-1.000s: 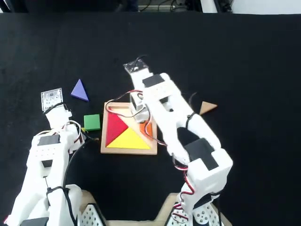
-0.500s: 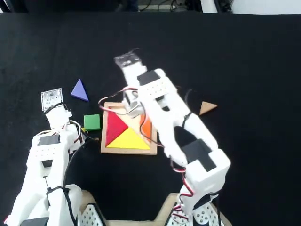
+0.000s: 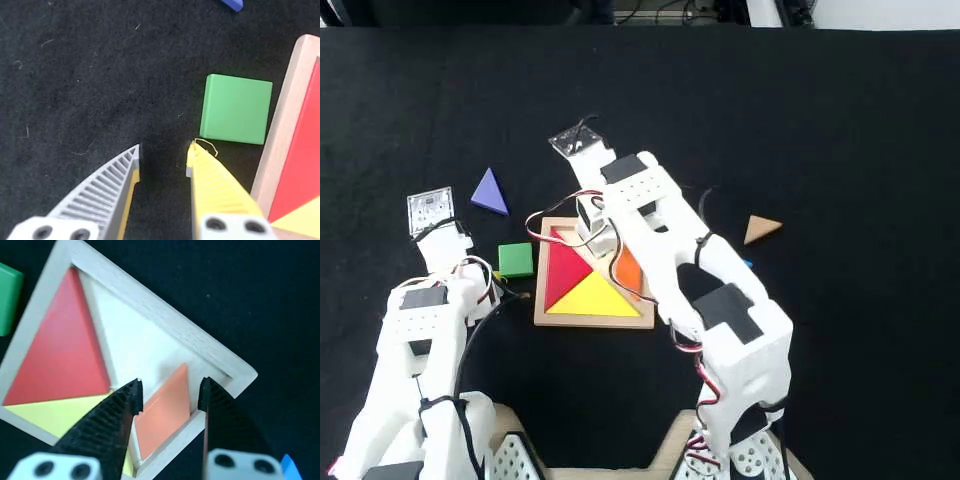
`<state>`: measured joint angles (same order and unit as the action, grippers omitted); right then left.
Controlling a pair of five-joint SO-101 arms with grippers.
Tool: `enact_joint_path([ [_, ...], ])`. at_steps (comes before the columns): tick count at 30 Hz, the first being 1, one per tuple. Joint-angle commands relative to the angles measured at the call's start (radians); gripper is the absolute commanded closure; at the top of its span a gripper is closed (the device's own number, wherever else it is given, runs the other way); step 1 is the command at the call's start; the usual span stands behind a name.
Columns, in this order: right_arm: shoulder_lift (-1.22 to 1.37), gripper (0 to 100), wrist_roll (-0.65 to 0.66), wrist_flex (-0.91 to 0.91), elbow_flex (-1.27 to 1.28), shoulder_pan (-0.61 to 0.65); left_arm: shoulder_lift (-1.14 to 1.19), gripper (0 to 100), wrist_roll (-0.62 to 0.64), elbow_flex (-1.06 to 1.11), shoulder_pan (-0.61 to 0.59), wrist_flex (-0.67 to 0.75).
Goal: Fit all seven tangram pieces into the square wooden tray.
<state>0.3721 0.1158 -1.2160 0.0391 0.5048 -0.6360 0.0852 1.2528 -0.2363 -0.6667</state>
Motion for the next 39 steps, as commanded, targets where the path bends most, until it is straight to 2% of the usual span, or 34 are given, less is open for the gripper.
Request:
enact_joint_path([
  [1, -0.01, 81.7, 0.009, 0.011, -0.048, -0.015, 0.003, 84, 0.006, -0.045, 0.015, 0.014],
  [7, 0.005, 88.9, 0.009, 0.008, -0.048, -0.015, 0.003, 84, 0.006, -0.045, 0.015, 0.014],
  [18, 0.053, 89.0, 0.009, 0.002, -0.059, -0.017, 0.003, 84, 0.006, -0.045, 0.015, 0.014],
  [29, 0.047, 89.0, 0.009, -0.176, -0.059, -0.015, 0.003, 84, 0.006, -0.045, 0.015, 0.015],
  [39, 0.005, 89.1, 0.002, -0.199, -0.061, -0.009, 0.003, 84, 0.006, -0.045, 0.015, 0.015],
])
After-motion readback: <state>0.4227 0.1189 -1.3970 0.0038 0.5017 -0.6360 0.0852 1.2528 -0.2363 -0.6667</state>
